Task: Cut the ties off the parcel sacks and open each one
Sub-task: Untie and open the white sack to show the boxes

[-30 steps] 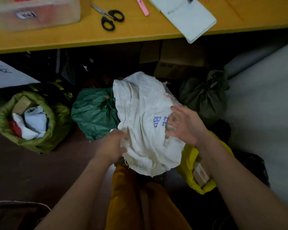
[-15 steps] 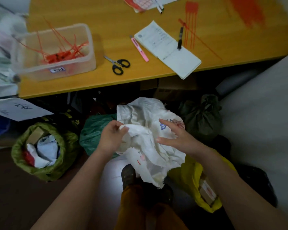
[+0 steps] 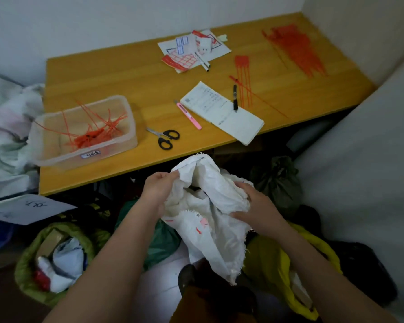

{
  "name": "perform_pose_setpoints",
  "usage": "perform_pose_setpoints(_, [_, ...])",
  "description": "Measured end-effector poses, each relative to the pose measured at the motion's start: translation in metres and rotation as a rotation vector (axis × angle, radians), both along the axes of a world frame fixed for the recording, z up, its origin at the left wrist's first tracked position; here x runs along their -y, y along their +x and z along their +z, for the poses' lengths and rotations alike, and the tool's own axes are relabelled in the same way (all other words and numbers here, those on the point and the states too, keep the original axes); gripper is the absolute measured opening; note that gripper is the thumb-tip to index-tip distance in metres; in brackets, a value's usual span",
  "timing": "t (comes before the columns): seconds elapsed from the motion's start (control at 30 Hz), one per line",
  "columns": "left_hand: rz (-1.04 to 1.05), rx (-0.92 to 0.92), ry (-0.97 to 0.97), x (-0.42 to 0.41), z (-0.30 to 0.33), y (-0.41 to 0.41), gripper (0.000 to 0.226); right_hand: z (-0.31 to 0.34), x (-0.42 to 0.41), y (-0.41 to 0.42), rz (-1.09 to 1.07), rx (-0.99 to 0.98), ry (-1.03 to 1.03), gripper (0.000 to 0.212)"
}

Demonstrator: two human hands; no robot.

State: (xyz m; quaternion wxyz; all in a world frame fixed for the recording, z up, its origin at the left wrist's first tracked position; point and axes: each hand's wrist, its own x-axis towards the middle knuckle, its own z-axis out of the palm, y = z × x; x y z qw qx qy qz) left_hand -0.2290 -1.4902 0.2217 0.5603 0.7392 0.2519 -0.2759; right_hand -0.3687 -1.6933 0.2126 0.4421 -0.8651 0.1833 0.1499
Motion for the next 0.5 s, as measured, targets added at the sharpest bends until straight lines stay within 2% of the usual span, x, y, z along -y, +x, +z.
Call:
perform_pose_setpoints(0.1, [-0.085, 0.015, 0.053, 0.0, 0.007, 0.014, 0.024, 0.008, 0.009, 0.01, -0.119, 0.063, 0.117, 0.076])
perform_pose_setpoints(0.17, [-0.2, 0.117, 0.2, 0.003, 0.013, 0.018, 0.021, 0.012, 0.014, 0.019, -0.155, 0.091, 0.126, 0.069])
perform_pose_setpoints(0.23, [-0.403, 0.393, 0.401, 0.004, 0.018, 0.017, 0.052, 0.017, 0.017, 0.026, -0.175, 0.117, 0.113, 0.062])
perform_pose_setpoints(0.3, [-0.665, 0.781, 0.379, 0.009, 0.027, 0.014, 0.068, 0.02, 0.019, 0.031, -0.186, 0.132, 0.1, 0.061])
perform_pose_setpoints(0.33, [-0.808, 0.909, 0.329, 0.013, 0.031, 0.013, 0.07, 0.022, 0.019, 0.033, -0.186, 0.131, 0.098, 0.062])
perform_pose_setpoints(0.43, [-1.168, 1.039, 0.273, 0.033, 0.031, 0.015, 0.066, 0.031, 0.022, 0.041, -0.171, 0.124, 0.097, 0.069])
perform_pose_setpoints(0.5, [-1.276, 1.029, 0.293, 0.045, 0.025, 0.019, 0.053, 0.037, 0.024, 0.048, -0.159, 0.125, 0.105, 0.072])
